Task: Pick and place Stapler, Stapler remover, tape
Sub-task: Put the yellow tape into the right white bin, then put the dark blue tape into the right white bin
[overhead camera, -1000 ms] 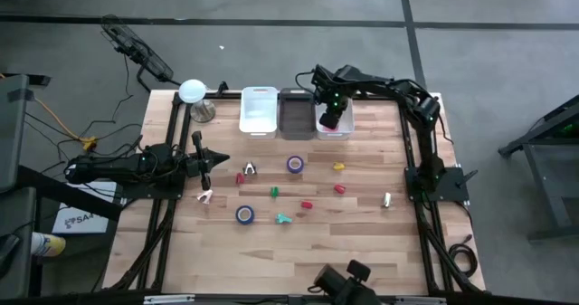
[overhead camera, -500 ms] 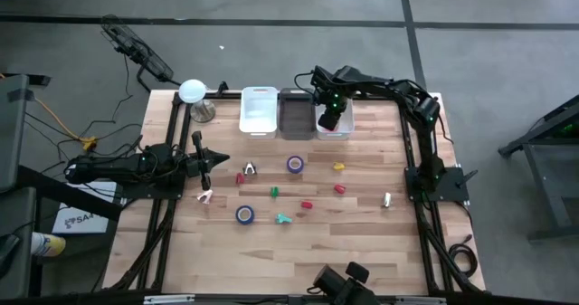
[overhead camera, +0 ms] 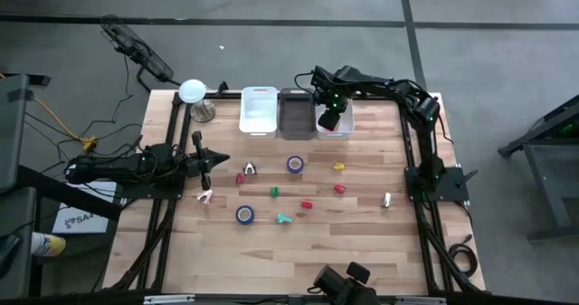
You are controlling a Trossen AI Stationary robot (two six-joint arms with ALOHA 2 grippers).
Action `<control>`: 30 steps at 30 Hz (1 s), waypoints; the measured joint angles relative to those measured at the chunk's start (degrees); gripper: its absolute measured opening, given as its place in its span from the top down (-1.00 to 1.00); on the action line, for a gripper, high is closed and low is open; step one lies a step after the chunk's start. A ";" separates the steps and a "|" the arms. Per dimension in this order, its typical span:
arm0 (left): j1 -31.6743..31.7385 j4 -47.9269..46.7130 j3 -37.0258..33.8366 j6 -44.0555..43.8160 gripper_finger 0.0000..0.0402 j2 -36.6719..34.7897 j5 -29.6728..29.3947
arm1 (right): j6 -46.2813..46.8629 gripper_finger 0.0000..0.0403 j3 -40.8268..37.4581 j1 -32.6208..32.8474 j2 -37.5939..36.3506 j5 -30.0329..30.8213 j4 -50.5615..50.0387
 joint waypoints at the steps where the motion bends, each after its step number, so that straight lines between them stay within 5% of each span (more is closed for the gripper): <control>1: 0.00 0.00 0.00 0.00 0.98 0.00 0.00 | 0.00 0.32 0.00 0.00 0.00 0.01 0.00; 17: 0.00 0.00 0.00 0.01 0.98 0.00 0.00 | -0.49 0.18 0.00 -0.04 -0.32 2.82 -1.57; 30: 0.00 0.02 -0.02 0.35 0.98 0.00 -0.11 | -1.73 0.18 0.00 -0.52 -7.35 3.36 -1.60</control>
